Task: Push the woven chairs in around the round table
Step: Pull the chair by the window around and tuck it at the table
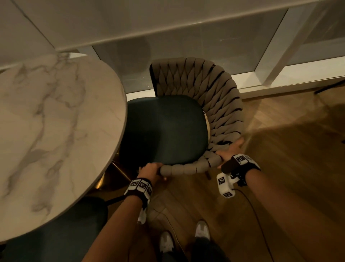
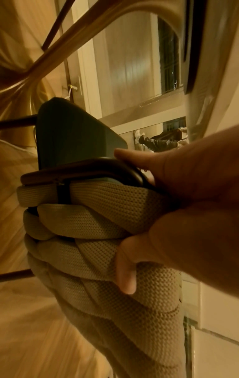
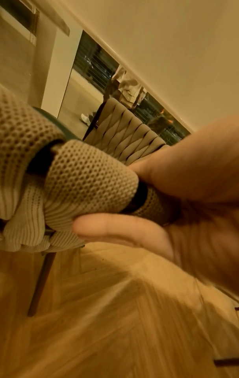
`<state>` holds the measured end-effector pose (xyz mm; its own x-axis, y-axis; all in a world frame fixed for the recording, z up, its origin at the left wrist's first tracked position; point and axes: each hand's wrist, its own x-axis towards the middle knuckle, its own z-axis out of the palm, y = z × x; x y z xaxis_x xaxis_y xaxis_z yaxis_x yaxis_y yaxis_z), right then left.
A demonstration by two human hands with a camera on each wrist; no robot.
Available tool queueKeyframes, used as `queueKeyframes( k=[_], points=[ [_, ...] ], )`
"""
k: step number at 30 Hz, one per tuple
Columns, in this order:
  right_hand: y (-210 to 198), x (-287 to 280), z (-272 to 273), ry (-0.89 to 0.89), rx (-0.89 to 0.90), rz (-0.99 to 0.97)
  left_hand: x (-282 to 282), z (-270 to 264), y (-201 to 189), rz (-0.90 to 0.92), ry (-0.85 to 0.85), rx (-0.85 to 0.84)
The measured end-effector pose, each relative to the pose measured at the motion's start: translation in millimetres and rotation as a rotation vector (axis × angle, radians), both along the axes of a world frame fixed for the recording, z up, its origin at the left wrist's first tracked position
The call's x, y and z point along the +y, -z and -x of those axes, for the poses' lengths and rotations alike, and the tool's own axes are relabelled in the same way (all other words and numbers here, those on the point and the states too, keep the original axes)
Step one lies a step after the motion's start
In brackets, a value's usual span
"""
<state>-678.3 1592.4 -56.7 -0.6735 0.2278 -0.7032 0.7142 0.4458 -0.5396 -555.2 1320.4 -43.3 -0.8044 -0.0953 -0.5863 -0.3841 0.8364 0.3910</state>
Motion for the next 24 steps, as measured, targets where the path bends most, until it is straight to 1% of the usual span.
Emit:
queueKeyframes(
  k=[2,4,6,9,11,14,16,17,18,20,22,24],
  points=[
    [-10.3,-12.6,13.5,-0.004,0.023,0.004,-5.1,10.7,-3.0,0.001,-0.025,0.009],
    [-17.8,-17.7,22.5,-0.052,0.053,-0.011,-7.0,19.8,-2.0,-0.012,-0.048,0.022],
    [-16.2,-17.0,26.1,-0.075,0.074,-0.041,-5.5,22.1,-1.9,-0.032,-0.058,0.027],
    [-15.9,-12.4,14.0,-0.013,0.08,-0.031,-1.7,9.9,1.3,-0.046,-0.081,0.03],
    [-11.1,-7.1,1.2,-0.015,0.077,-0.016,2.4,-6.2,5.4,-0.033,-0.093,0.033],
    [1.4,3.0,-12.9,-0.018,0.097,0.02,5.4,-23.8,10.6,-0.003,-0.062,0.026],
    [-1.0,5.2,-14.0,-0.021,0.112,0.042,5.6,-25.2,11.0,0.018,-0.002,0.008],
    [-6.0,5.9,-13.4,-0.04,0.134,0.005,5.1,-23.1,11.1,0.043,0.037,0.007],
    [-11.2,6.7,-14.6,-0.099,0.166,-0.071,5.5,-21.3,9.1,0.077,0.08,0.01],
    [-27.4,5.8,-23.0,-0.316,0.273,-0.301,9.4,-18.8,7.5,0.146,0.173,0.048],
    [-34.5,1.3,-38.0,-0.635,0.447,-0.486,17.7,-20.2,5.8,0.163,0.225,0.098],
    [-33.5,-9.4,-56.0,-0.995,0.568,-0.517,27.5,-23.0,5.8,0.169,0.254,0.119]
  ],
)
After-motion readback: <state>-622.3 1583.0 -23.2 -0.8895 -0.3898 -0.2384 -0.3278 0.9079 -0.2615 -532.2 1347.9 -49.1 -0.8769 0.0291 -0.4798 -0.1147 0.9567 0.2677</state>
